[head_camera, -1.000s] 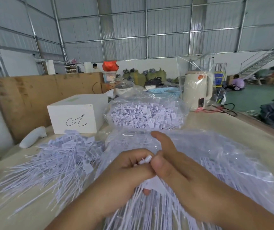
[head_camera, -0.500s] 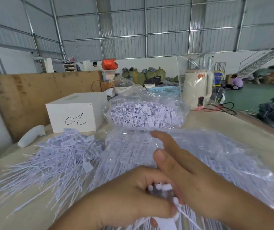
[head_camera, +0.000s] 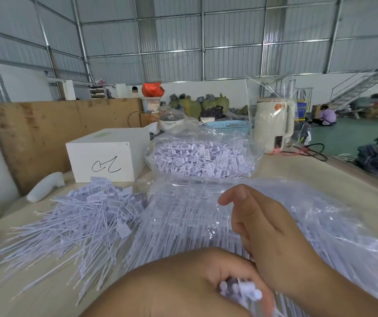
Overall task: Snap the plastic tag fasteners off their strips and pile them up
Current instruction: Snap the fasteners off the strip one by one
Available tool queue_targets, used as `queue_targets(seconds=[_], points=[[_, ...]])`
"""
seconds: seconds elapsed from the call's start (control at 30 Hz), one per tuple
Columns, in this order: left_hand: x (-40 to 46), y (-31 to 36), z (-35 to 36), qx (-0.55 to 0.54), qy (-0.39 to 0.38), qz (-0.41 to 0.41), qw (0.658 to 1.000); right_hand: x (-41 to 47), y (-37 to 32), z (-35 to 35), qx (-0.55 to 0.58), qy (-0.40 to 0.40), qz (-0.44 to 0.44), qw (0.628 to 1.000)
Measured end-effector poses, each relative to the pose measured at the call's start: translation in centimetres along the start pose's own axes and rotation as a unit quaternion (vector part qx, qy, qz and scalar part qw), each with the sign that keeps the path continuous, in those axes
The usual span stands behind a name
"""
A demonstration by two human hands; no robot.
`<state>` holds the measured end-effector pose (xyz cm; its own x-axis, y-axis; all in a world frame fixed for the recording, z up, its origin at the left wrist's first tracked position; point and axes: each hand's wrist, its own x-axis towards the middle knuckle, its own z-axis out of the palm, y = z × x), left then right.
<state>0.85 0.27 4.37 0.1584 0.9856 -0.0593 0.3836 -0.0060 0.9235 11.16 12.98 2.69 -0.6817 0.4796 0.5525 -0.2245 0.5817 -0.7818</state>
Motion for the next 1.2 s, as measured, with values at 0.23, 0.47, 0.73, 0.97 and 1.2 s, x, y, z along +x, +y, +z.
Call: queue_targets(seconds=[0.23, 0.47, 0.73, 0.97, 1.2], points=[[-0.3, -0.4, -1.7, -0.003, 0.128, 0.108, 0.986, 1.3, 0.5, -2.7, -0.072, -0.227, 0.074, 0.968], [0.1, -1.5, -2.1, -0.025, 0.251, 0.138, 0.958, 1.4, 0.5, -2.7, -0.024, -0.136, 0.075, 0.988], [1.7, -1.2, -1.0, -0.057, 0.413, 0.157, 0.895, 0.5, -1.0, 0.8, -0.090, 0.094, -0.015, 0.991], [0.8, -2.2, -2.7, -0.095, 0.449, 0.119, 0.880, 1.5, -0.4, -3.1, -0.022, 0.077, 0.045, 0.996], [1.4, -2.8, -1.7, -0.044, 0.288, 0.117, 0.949, 0.7, 1.2, -1.6, 0.002, -0.204, 0.042, 0.978]])
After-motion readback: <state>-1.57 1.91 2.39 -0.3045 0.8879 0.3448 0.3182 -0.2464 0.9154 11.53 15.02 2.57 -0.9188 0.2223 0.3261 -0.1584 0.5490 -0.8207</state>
